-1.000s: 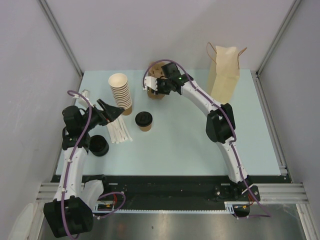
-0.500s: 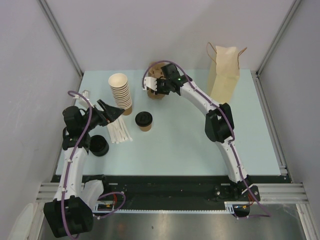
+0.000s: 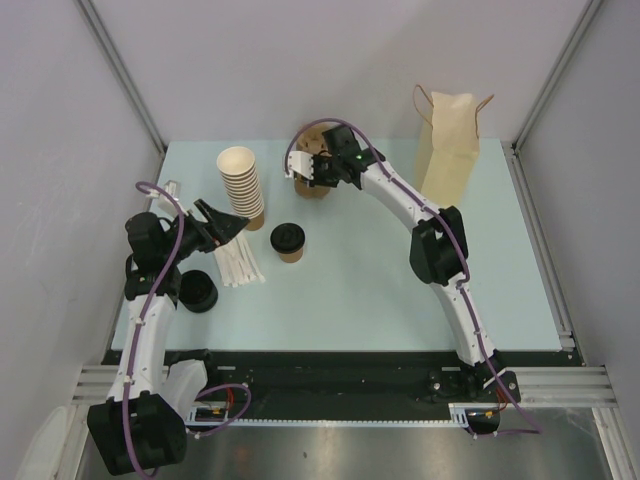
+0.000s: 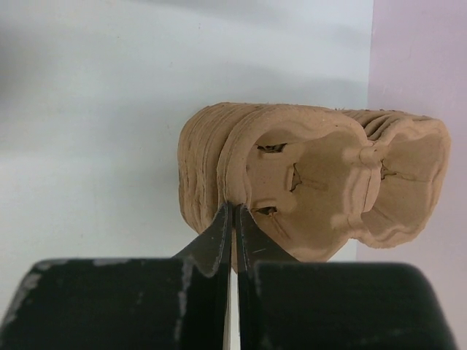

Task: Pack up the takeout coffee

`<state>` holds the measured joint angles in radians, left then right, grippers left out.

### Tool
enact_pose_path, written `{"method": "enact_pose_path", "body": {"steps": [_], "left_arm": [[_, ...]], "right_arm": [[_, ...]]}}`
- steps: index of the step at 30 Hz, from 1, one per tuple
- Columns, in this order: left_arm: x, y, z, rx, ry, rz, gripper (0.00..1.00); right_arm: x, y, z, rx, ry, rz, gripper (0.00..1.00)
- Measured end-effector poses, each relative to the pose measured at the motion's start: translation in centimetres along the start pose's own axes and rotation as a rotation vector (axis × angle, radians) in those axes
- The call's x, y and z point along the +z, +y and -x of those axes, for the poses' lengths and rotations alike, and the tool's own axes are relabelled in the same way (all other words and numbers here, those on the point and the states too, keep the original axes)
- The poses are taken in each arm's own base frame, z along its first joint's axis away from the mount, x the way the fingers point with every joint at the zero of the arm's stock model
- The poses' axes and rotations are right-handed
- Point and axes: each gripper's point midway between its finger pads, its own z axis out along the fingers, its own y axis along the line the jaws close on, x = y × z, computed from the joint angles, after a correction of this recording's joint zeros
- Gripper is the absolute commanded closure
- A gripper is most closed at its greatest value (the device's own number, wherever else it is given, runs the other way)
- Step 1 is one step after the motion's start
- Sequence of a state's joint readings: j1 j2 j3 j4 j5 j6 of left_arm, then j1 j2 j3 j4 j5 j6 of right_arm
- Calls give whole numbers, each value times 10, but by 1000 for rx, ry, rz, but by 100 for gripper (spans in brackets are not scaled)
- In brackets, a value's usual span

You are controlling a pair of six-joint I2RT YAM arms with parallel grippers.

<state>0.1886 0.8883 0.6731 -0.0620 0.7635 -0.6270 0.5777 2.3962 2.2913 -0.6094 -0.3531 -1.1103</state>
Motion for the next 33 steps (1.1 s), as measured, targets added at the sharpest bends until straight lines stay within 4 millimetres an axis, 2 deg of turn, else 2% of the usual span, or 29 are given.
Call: {"method": "enact_pose_path", "body": {"steps": [15,21,28,33], "left_arm": [[0,0,0,5,2,-3,13],[-2,-2,1,48,-6,-9,13],[-3,-2,1,77,-9,-11,13],[-3,-2,2,84,-10,-11,13]], "right_arm": [[-5,-6,1,10,-42,4,100],[-7,-8,1,70,-79,7,100],[-12,-23,6,167,-156,-26,100],[-21,-37,15,162,-204,-70,100]]}}
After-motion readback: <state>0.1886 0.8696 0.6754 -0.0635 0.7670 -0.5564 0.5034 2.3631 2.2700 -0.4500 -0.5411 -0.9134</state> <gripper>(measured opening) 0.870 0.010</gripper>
